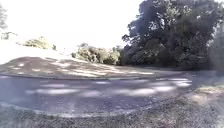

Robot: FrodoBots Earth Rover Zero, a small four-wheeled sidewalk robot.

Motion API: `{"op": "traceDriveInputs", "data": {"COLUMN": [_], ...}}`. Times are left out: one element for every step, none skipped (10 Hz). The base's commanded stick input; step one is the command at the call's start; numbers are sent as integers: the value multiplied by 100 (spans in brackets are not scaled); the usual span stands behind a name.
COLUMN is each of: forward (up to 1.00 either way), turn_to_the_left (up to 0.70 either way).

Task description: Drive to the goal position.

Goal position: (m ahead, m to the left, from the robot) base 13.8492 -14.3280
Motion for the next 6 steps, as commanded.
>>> {"op": "traceDriveInputs", "data": {"forward": [11, 38, 45, 45, 45, 45], "turn_to_the_left": [0, 0, 0, 0, 0, 0]}}
